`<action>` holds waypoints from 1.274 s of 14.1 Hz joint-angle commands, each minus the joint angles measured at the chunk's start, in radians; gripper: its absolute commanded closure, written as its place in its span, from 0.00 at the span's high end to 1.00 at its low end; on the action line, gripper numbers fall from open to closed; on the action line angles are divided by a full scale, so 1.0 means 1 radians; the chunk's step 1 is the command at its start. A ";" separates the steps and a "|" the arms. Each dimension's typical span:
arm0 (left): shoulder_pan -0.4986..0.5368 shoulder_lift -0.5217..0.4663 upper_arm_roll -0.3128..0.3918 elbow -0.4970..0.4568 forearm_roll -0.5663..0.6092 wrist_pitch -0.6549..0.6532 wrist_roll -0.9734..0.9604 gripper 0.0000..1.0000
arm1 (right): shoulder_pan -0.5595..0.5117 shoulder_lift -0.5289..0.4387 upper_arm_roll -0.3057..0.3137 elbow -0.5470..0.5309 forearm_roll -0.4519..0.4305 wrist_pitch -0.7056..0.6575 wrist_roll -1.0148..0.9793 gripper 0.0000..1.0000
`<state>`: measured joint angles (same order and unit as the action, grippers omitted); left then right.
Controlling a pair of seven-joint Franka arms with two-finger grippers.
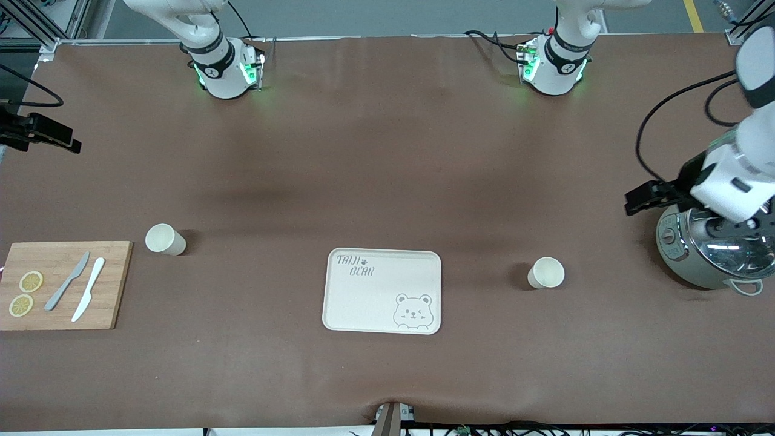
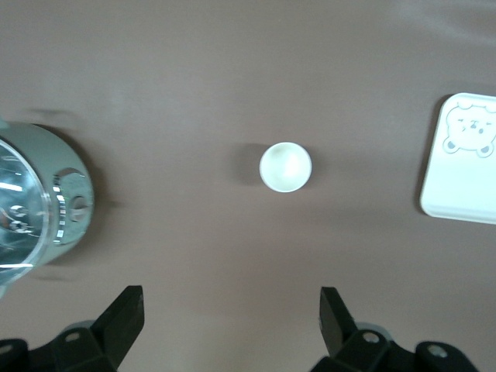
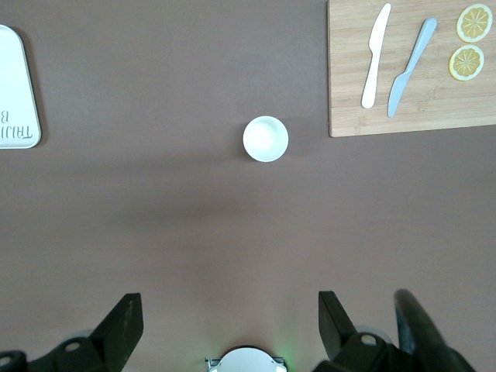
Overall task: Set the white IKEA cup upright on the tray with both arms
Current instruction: 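Move the left gripper over the white cup beside the pot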
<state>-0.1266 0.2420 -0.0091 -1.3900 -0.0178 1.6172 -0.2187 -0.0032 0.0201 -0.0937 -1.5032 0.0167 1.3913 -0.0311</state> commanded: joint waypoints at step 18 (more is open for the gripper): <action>-0.024 0.390 0.000 0.043 0.025 0.446 -0.039 1.00 | -0.012 0.081 0.009 0.046 -0.012 0.023 0.002 1.00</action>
<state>-0.1519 0.6086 -0.0071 -1.3627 -0.0156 2.0510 -0.2628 -0.0042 0.0801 -0.0933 -1.4826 0.0167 1.4265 -0.0312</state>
